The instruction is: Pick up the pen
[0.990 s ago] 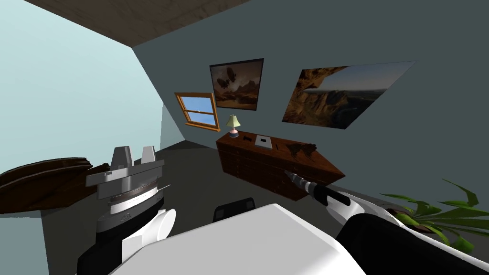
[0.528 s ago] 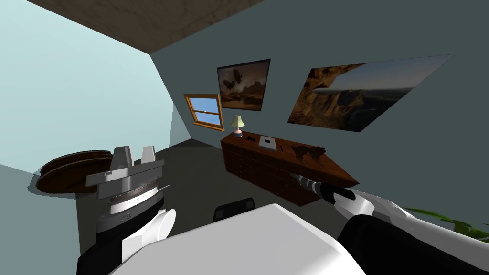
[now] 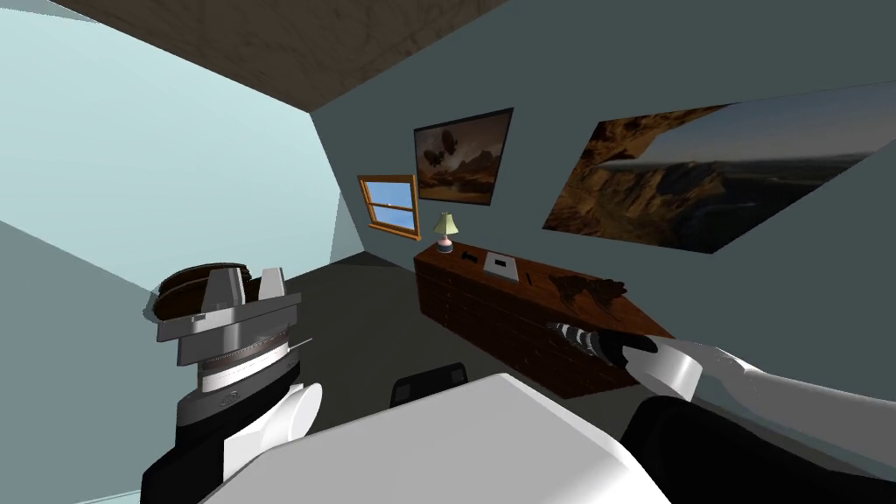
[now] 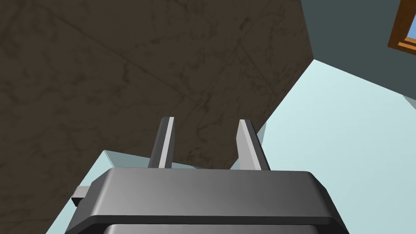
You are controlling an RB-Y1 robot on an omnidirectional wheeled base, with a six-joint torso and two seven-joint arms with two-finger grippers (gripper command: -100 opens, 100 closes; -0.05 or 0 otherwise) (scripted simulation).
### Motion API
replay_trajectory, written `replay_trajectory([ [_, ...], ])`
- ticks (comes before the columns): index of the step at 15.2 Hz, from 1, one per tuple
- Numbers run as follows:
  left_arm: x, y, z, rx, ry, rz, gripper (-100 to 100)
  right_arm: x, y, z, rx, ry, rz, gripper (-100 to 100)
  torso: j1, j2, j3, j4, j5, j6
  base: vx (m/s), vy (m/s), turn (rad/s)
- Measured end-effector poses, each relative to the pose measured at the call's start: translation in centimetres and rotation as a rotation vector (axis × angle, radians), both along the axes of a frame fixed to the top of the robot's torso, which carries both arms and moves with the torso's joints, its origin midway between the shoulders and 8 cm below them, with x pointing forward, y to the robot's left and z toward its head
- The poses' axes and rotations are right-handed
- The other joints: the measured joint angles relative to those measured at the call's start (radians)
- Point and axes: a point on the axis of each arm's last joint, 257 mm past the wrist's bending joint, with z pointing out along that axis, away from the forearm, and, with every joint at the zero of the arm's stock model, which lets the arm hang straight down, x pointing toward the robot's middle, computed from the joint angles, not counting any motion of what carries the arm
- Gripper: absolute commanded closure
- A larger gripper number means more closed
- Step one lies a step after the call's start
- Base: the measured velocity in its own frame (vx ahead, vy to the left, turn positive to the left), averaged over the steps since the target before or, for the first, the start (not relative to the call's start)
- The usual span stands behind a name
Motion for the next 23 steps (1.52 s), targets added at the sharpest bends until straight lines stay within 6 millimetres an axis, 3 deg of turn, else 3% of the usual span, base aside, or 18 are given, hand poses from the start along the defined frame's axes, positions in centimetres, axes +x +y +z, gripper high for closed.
replay_trajectory([
  [10,0.0,0.0,0.0,0.000,0.000,0.000,0,-2.4,-5.1,1.4,-0.115,0.179,-0.032,-100,-0.003,-0.003,-0.002,-0.001,-0.001,0.000,0.071,-0.043,0.149],
  [15,0.0,0.0,0.0,0.000,0.000,0.000,0,-3.9,-7.3,2.2,-0.167,0.275,-0.054,-100,-0.011,-0.012,-0.007,-0.003,-0.003,-0.001,0.174,-0.150,0.244],
  [20,0.0,0.0,0.0,0.000,0.000,0.000,0,-5.1,-8.4,2.5,-0.193,0.340,-0.066,-100,-0.009,-0.009,-0.006,-0.002,-0.003,0.001,0.140,-0.152,0.148],
  [23,0.0,0.0,0.0,0.000,0.000,0.000,0,-6.2,-7.7,1.9,-0.169,0.363,-0.086,-100,-0.005,-0.005,-0.003,-0.001,-0.002,0.001,0.064,-0.073,0.109],
])
